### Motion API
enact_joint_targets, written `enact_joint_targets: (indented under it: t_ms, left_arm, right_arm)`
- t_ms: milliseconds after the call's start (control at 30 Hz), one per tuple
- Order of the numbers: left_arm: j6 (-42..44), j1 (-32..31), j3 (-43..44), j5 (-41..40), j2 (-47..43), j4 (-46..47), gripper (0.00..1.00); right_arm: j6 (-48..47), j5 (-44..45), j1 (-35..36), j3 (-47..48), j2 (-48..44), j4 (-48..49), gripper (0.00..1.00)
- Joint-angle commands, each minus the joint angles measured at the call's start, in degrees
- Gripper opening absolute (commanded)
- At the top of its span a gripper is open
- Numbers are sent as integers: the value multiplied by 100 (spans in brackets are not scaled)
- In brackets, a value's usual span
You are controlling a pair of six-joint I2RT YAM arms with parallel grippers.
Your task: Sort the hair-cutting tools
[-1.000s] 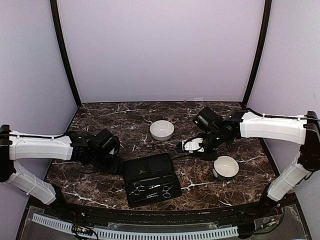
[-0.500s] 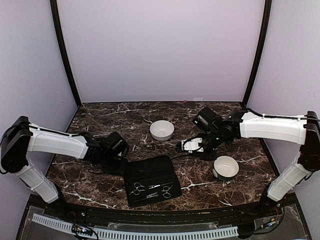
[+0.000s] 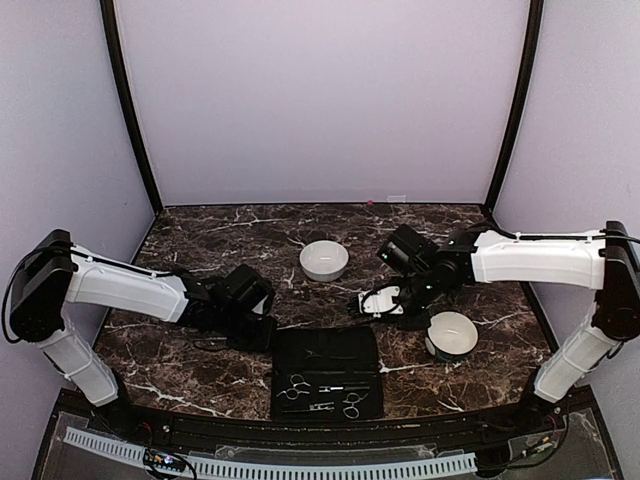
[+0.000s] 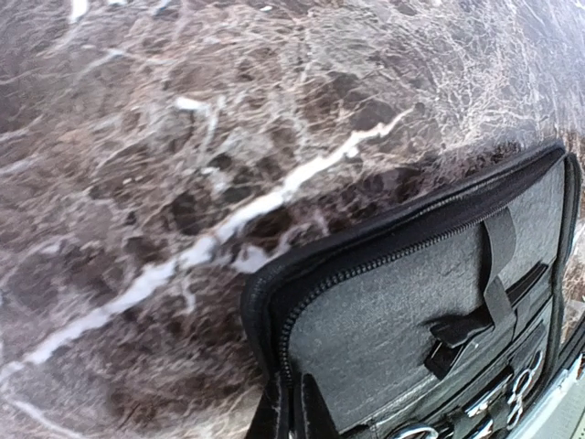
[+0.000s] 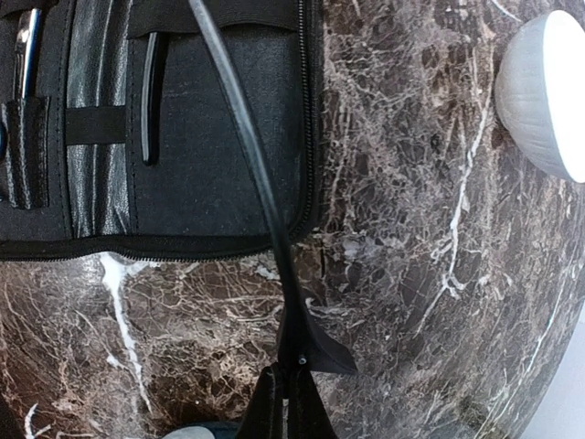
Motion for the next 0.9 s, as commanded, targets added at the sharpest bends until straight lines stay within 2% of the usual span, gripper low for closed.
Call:
enact_joint_targets:
  t_ms: [0, 167, 867]
  left_arm:
    - [-101, -68, 103, 337, 142, 270, 0]
    - [-125, -68, 75, 350, 177, 343, 0]
    - [-97, -68, -93, 373, 201, 530, 0]
  right_arm:
    - [-44, 241, 226, 153, 225, -231, 0]
    - [73, 578, 409, 226, 617, -478, 0]
    - [942, 781, 444, 1346, 1939, -1150, 0]
